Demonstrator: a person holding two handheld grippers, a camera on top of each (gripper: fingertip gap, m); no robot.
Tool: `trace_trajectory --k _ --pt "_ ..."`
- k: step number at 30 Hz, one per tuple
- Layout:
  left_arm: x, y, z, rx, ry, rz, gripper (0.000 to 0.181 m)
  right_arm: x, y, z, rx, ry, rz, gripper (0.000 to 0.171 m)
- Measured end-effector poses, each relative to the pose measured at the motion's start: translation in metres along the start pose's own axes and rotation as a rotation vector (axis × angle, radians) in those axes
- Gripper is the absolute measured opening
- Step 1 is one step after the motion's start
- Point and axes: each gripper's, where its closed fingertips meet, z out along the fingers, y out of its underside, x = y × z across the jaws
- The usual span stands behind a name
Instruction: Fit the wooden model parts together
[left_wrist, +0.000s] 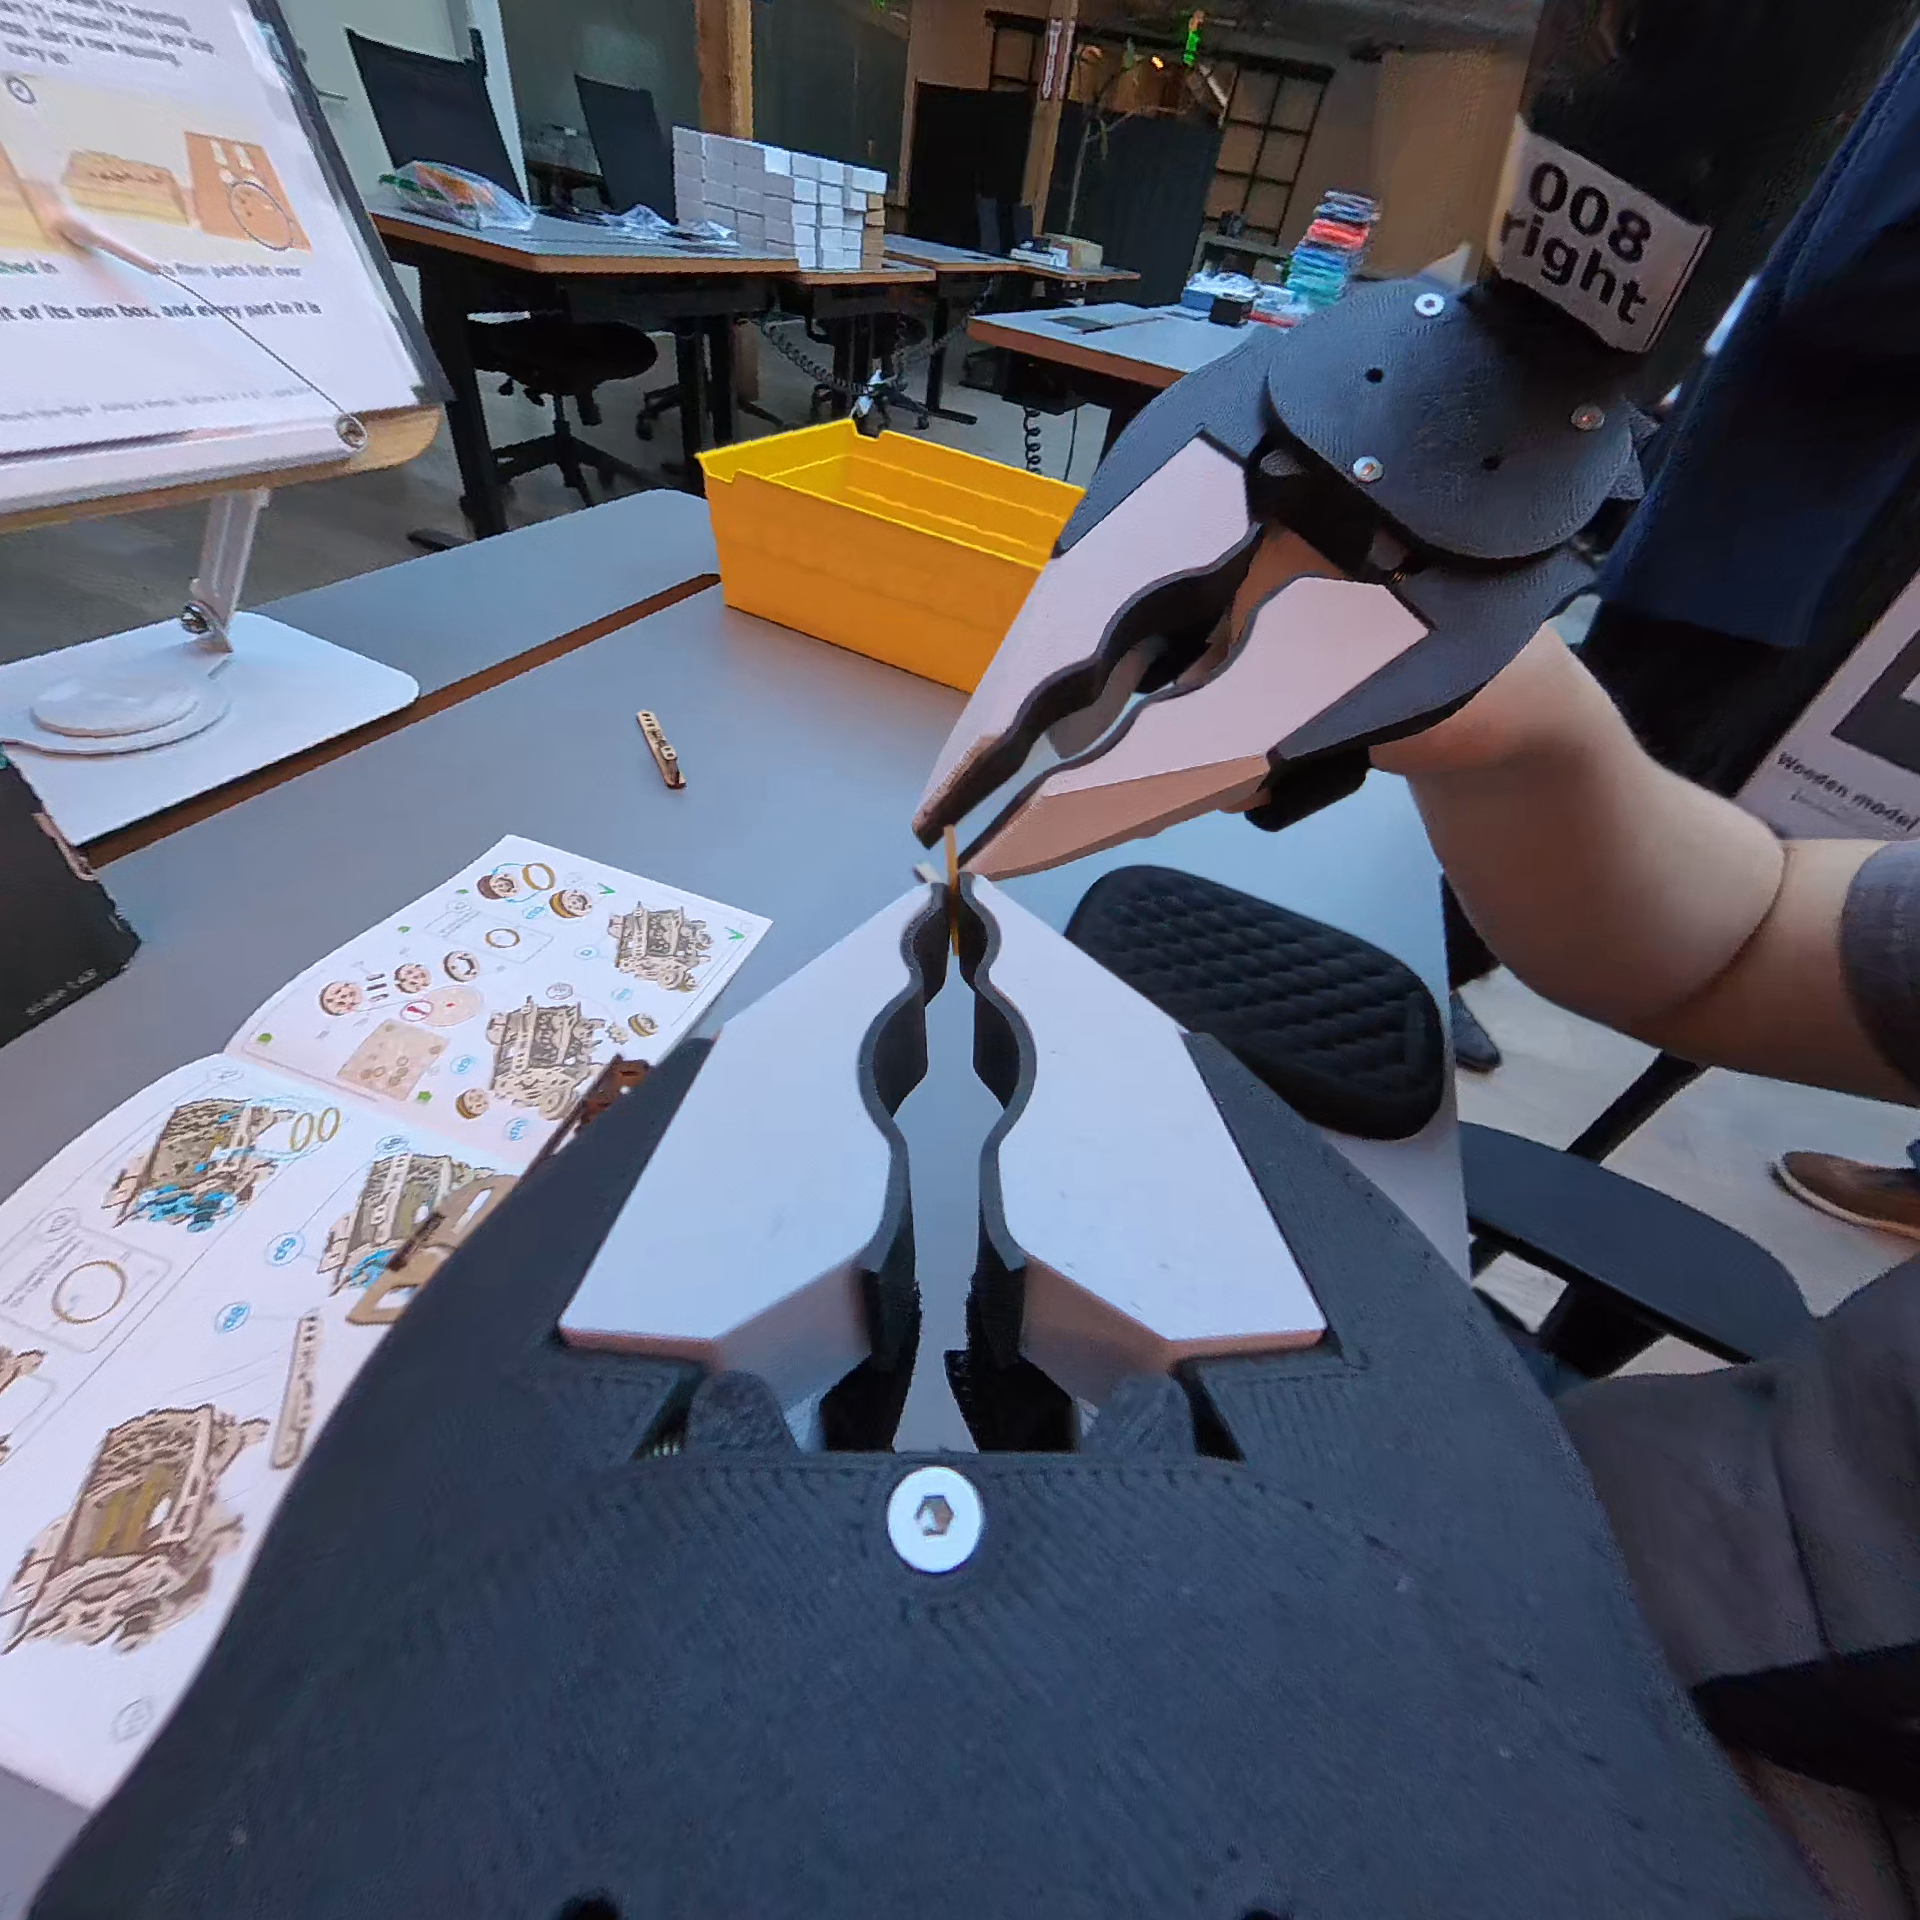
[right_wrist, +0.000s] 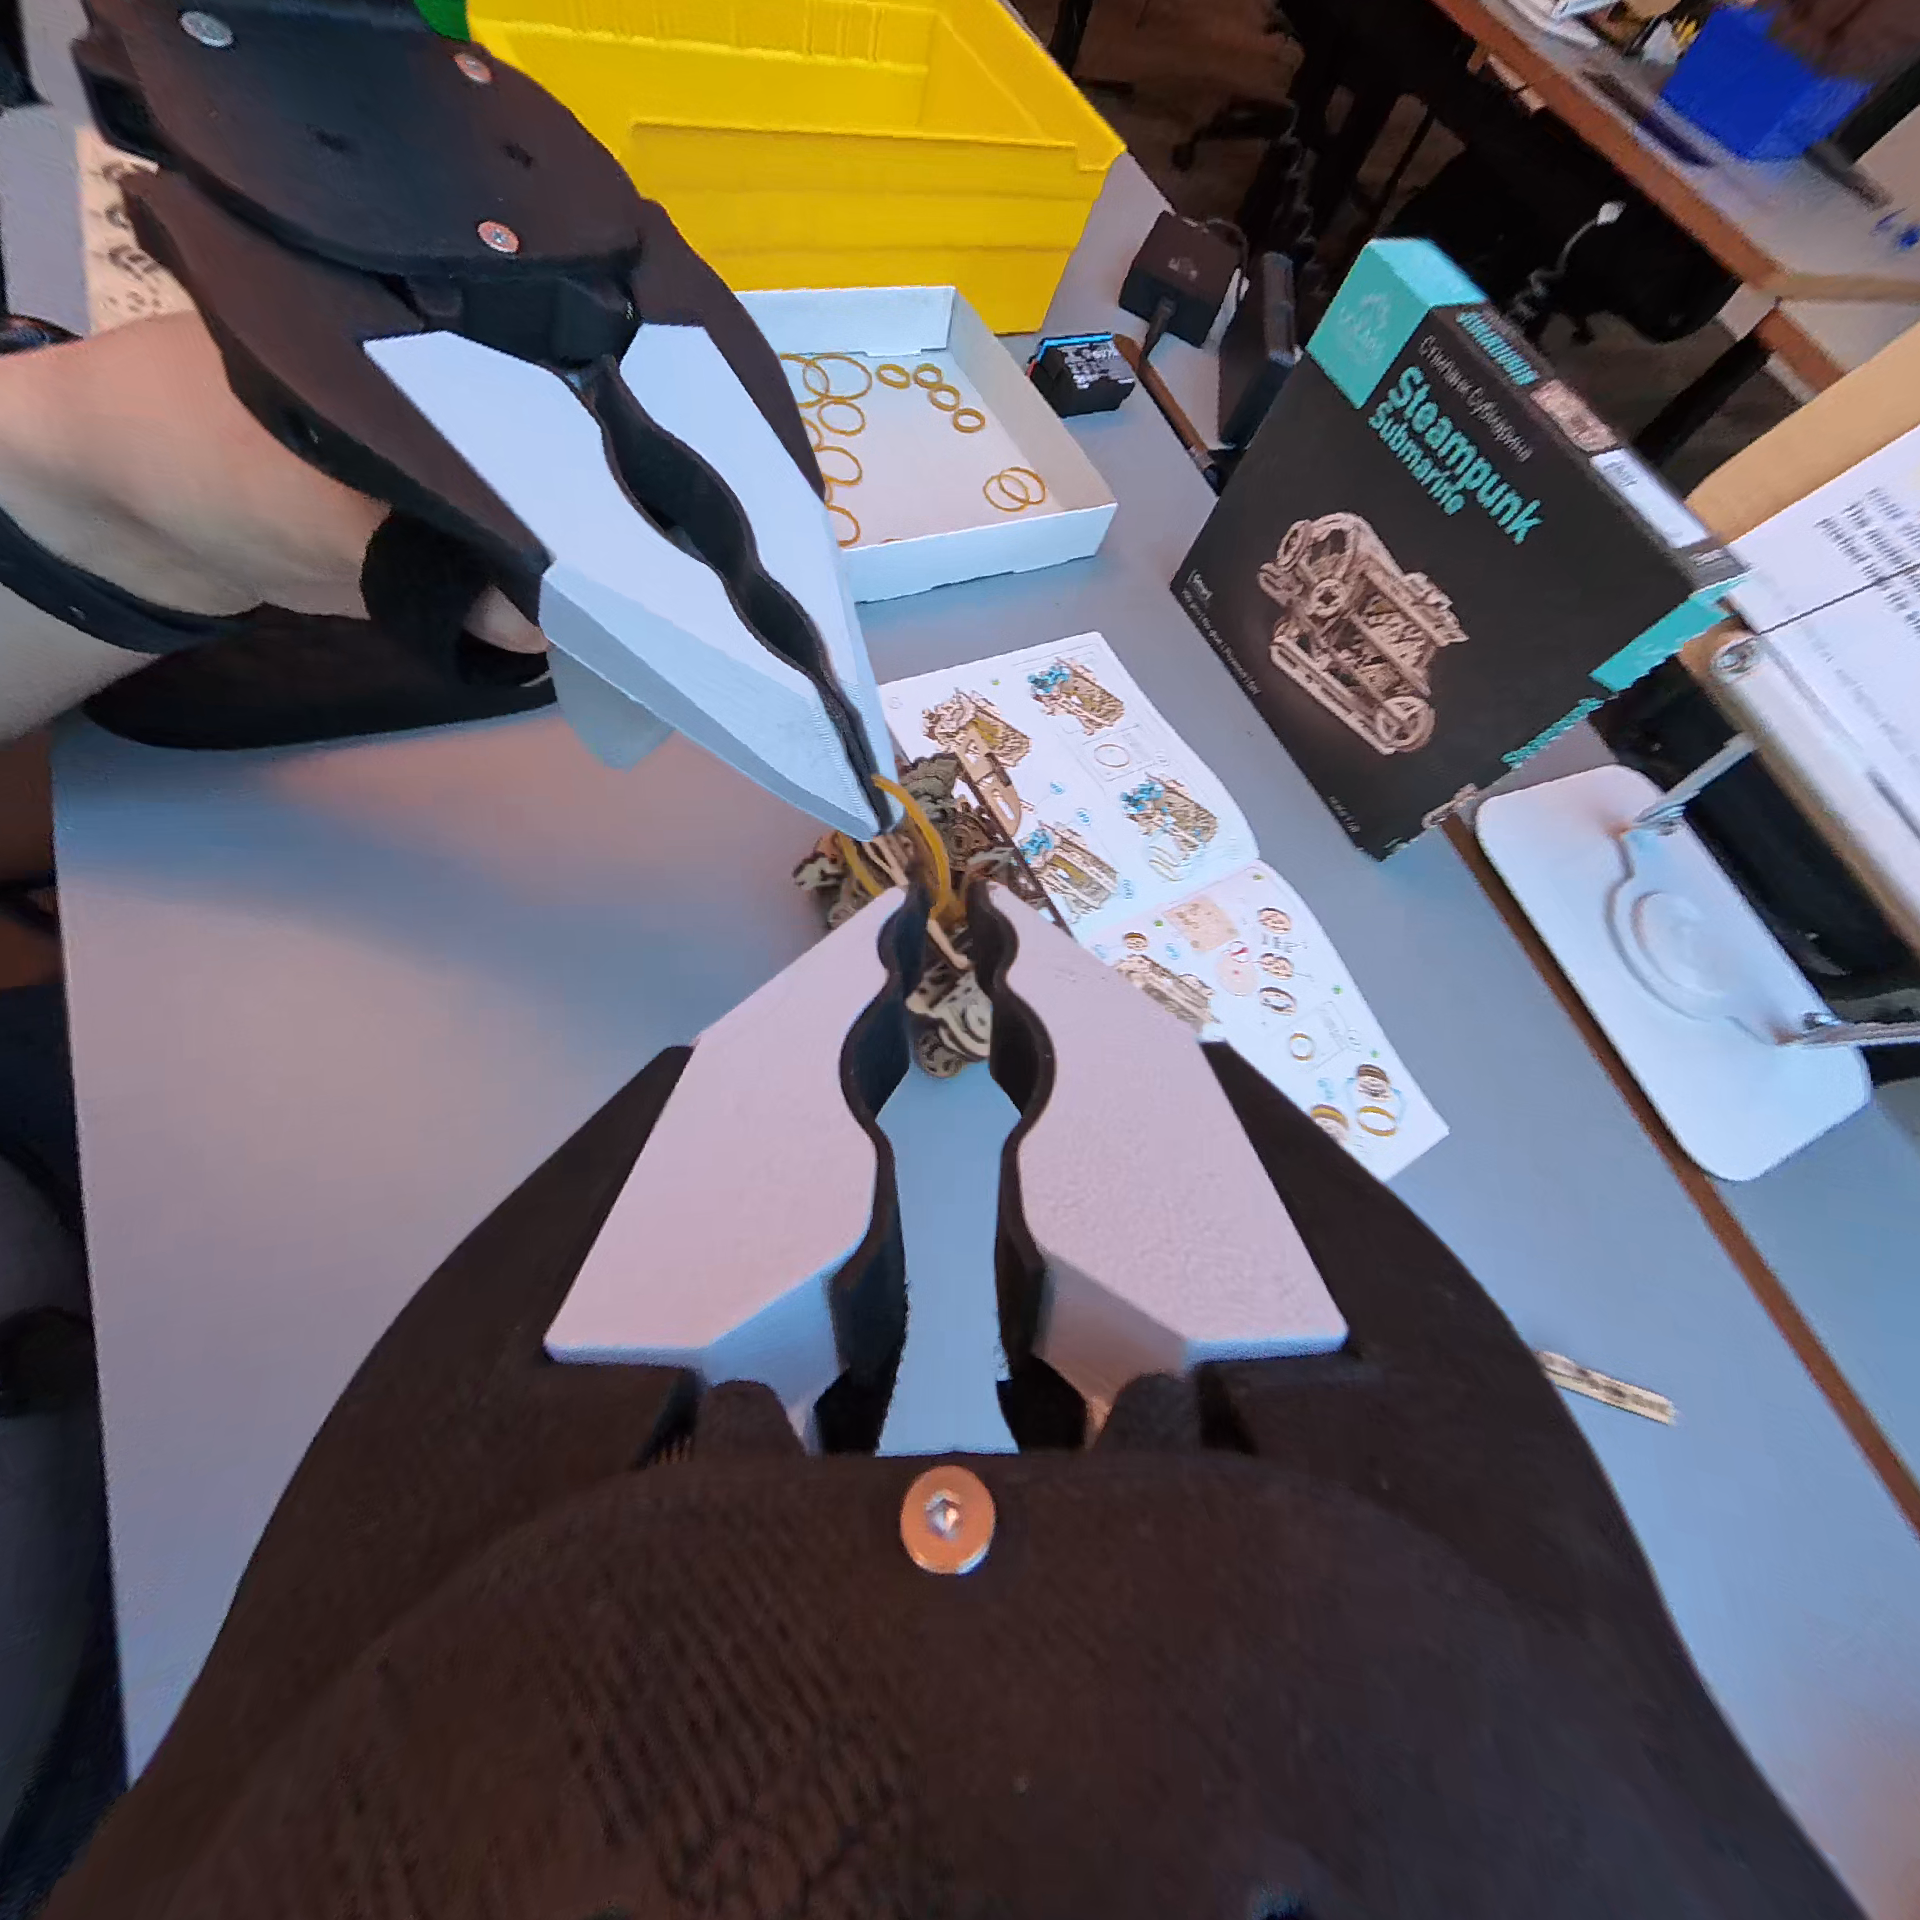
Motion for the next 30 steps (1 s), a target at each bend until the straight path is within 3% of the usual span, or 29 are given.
trace_trajectory --k 10,15,19,23,30 --pt "-0.004 0.013 0.006 0.007 0.037 -0.116 0.0 -0.002 0.018 -0.006 -0.012 -0.043 0.001 0.001" --pt "-0.014 0.019 -0.01 0.012 0.018 -0.21 0.0 -0.002 0.018 -0.003 0.082 -0.024 -0.058 0.021" --pt "-0.018 0.023 -0.021 0.023 0.019 -0.311 0.0 -0.026 -0.001 0.002 0.327 -0.064 -0.204 0.04" --pt "-0.018 0.016 -0.029 0.095 0.065 -0.464 0.0 -0.028 -0.012 0.014 0.439 0.056 -0.356 0.045" --pt "-0.016 0.018 -0.031 0.145 0.09 -0.549 0.0 -0.039 -0.022 0.028 0.502 0.025 -0.395 0.046"
